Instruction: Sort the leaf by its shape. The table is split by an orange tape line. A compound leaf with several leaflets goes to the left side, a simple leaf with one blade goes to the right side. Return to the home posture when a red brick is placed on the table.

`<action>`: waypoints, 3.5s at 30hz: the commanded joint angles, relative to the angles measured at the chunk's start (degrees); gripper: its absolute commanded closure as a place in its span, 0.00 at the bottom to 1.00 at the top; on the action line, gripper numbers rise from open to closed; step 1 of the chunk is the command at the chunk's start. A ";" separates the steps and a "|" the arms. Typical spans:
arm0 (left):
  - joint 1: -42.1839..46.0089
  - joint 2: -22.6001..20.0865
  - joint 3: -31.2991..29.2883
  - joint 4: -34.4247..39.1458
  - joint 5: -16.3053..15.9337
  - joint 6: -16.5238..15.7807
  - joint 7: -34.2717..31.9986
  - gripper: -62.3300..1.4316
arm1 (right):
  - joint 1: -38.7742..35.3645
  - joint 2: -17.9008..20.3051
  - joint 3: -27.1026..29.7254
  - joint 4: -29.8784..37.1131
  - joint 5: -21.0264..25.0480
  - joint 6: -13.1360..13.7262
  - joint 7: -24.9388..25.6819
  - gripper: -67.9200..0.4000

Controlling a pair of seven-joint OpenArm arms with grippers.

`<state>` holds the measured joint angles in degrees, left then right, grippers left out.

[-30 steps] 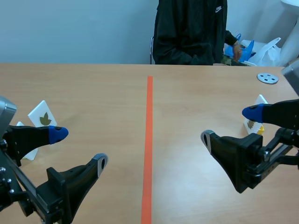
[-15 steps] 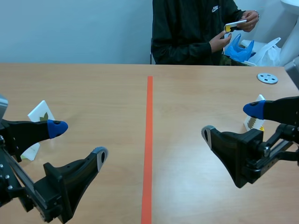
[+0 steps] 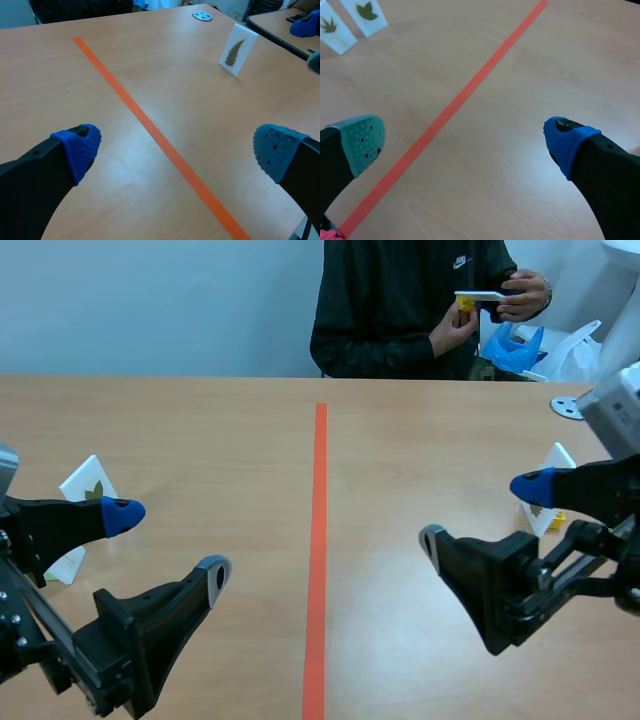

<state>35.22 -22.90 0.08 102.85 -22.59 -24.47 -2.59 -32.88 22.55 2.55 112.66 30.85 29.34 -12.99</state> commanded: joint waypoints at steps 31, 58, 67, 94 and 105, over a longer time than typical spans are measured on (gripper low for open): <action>-0.15 0.00 -0.24 0.28 -0.33 -0.13 -0.39 0.00 | 0.83 0.66 0.00 0.00 -0.85 -2.60 0.68 0.00; -1.75 -0.02 0.02 -1.29 8.94 -1.01 -0.39 0.00 | 0.83 0.66 0.02 0.00 -0.85 -2.60 0.70 0.00; -9.77 0.00 3.02 -12.70 8.92 -2.56 -1.88 0.00 | 0.83 0.66 0.02 0.00 -0.85 -2.58 0.68 0.00; -31.41 0.33 23.45 -38.51 22.25 -0.59 -19.98 0.00 | 0.83 0.63 0.02 0.00 -3.89 -2.86 0.68 0.00; -38.47 1.97 29.53 -47.17 23.96 1.36 -24.37 0.00 | 0.83 0.63 0.07 0.00 -3.89 -3.04 0.68 0.00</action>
<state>-2.83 -21.78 29.30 54.78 1.93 -23.42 -25.65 -32.88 22.55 2.13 112.51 26.52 26.55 -12.97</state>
